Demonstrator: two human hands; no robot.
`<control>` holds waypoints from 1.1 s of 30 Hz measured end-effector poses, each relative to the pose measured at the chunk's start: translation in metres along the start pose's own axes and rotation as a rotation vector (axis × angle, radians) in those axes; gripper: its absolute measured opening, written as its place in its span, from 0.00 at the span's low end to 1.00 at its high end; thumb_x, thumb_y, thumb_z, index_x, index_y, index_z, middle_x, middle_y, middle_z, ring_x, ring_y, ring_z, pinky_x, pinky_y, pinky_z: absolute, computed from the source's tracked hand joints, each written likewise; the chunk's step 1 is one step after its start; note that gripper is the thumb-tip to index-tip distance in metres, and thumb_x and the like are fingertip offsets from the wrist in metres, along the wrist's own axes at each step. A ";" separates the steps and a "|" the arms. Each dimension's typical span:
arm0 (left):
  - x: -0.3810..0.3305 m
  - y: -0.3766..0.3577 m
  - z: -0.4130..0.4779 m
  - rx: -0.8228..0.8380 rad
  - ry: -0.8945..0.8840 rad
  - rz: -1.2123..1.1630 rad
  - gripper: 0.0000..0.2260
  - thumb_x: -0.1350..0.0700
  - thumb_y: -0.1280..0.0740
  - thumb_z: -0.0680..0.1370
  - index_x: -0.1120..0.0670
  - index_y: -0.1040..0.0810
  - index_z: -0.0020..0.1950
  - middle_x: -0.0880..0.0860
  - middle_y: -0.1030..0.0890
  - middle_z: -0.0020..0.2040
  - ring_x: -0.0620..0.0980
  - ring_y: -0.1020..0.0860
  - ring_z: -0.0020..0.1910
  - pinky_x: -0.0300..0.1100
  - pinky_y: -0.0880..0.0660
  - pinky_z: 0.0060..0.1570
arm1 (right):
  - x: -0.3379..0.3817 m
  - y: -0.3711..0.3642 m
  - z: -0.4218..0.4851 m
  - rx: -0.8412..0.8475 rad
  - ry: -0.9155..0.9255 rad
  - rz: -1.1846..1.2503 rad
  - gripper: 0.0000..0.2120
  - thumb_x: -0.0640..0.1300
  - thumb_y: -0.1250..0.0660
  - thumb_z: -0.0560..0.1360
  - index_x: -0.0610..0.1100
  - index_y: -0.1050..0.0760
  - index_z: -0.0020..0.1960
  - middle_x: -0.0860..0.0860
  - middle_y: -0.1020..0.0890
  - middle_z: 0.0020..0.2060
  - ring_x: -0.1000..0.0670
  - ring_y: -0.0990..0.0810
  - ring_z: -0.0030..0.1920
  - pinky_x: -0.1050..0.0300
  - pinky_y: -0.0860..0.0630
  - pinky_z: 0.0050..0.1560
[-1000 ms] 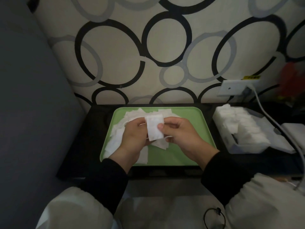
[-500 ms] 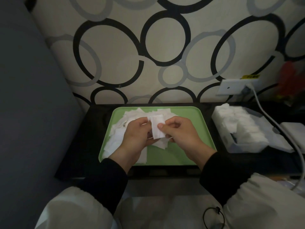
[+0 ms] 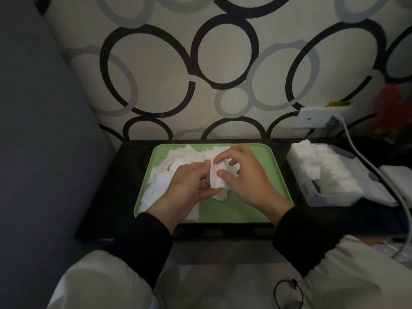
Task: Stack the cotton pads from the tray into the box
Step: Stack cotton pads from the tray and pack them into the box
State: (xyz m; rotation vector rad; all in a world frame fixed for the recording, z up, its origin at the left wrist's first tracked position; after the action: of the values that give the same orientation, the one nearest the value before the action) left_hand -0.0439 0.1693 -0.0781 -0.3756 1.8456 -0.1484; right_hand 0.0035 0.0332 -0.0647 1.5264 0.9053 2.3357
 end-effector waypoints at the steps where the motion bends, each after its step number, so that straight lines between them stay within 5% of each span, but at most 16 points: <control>1: 0.000 0.000 0.000 0.007 -0.001 0.008 0.11 0.54 0.37 0.83 0.60 0.18 0.55 0.58 0.14 0.48 0.53 0.15 0.44 0.43 0.18 0.41 | -0.001 0.000 0.000 0.008 -0.006 0.004 0.14 0.41 0.27 0.73 0.58 0.23 0.51 0.55 0.28 0.54 0.56 0.26 0.52 0.72 0.33 0.48; 14: 0.002 0.004 0.000 0.007 0.002 0.097 0.08 0.60 0.35 0.82 0.59 0.18 0.57 0.58 0.14 0.51 0.54 0.15 0.48 0.44 0.17 0.43 | -0.007 0.001 0.004 0.054 -0.086 0.133 0.10 0.41 0.25 0.72 0.55 0.23 0.43 0.52 0.25 0.52 0.55 0.24 0.52 0.66 0.31 0.47; 18: 0.003 0.010 0.004 -0.087 -0.007 0.157 0.08 0.59 0.35 0.82 0.58 0.17 0.54 0.58 0.14 0.52 0.56 0.15 0.51 0.41 0.19 0.41 | -0.006 0.012 0.006 0.032 -0.113 0.269 0.08 0.38 0.26 0.71 0.50 0.20 0.43 0.50 0.20 0.50 0.52 0.20 0.52 0.56 0.24 0.54; 24: 0.001 0.002 0.001 -0.020 -0.043 0.225 0.07 0.58 0.34 0.81 0.53 0.16 0.52 0.55 0.14 0.51 0.55 0.15 0.51 0.41 0.19 0.42 | -0.010 0.019 0.005 0.136 -0.233 0.396 0.04 0.33 0.30 0.74 0.38 0.19 0.48 0.38 0.17 0.45 0.48 0.20 0.42 0.53 0.23 0.41; 33: 0.001 -0.004 -0.001 0.028 -0.046 0.216 0.07 0.58 0.35 0.81 0.52 0.17 0.52 0.53 0.13 0.50 0.53 0.15 0.49 0.43 0.18 0.45 | -0.017 0.018 0.002 0.141 -0.280 0.394 0.05 0.35 0.28 0.74 0.36 0.19 0.50 0.43 0.19 0.38 0.51 0.20 0.38 0.59 0.23 0.36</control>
State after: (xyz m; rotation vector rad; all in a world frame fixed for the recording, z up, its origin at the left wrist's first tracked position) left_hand -0.0443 0.1647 -0.0777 -0.1574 1.8240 -0.0171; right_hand 0.0155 0.0117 -0.0662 2.1969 0.7682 2.2486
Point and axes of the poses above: each hand's wrist, its own z-axis towards the middle knuckle, its own y-axis out of the back of the hand, x = y × z, the point moved 4 cm from there along z, towards the middle knuckle
